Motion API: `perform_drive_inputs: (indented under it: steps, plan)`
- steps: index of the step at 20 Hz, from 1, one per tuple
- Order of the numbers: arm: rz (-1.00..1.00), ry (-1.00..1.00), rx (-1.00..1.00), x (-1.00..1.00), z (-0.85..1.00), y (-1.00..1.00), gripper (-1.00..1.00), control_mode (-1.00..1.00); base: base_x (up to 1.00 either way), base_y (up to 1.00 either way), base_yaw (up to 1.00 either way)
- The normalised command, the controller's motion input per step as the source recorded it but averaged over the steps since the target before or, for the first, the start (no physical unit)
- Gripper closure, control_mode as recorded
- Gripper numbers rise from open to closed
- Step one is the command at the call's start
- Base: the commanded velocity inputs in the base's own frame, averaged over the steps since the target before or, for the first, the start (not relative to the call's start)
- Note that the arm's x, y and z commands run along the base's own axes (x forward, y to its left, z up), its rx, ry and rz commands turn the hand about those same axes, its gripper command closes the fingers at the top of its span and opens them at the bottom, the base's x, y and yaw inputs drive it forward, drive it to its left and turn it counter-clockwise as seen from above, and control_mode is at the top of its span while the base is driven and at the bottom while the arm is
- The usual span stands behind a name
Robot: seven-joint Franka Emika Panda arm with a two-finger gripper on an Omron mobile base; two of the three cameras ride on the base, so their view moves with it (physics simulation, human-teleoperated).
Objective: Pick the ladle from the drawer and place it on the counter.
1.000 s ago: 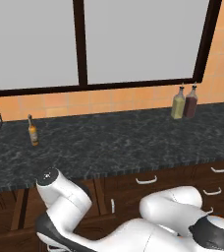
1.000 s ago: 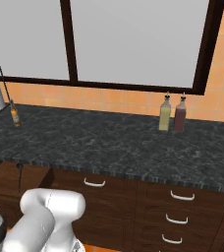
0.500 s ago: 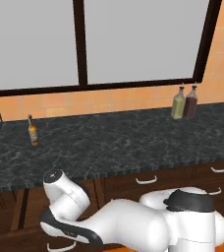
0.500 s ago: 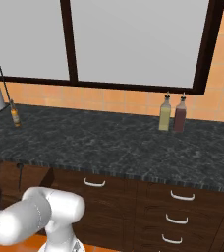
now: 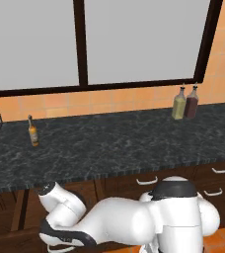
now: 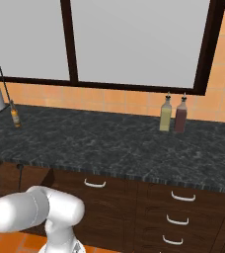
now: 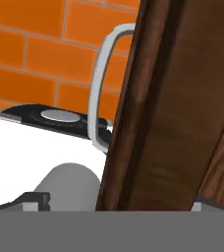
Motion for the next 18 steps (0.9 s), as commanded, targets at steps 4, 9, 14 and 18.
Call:
perform_drive_inputs:
  steps: [4,9,14,18]
  plan:
    - [0.08,-0.01,-0.02,-1.00,-0.28,-0.97,-1.00,-1.00,0.00,0.00,0.00]
    - [0.11,-0.06,0.00,-1.00,-0.22,-1.00,-1.00,-1.00,0.00,0.00,0.00]
    - [0.14,-0.13,0.08,-1.00,0.02,-0.98,-1.00,-1.00,0.00,0.00,0.00]
    - [0.11,-0.04,0.16,-0.23,1.00,-0.12,-1.00,-1.00,0.00,0.00,0.00]
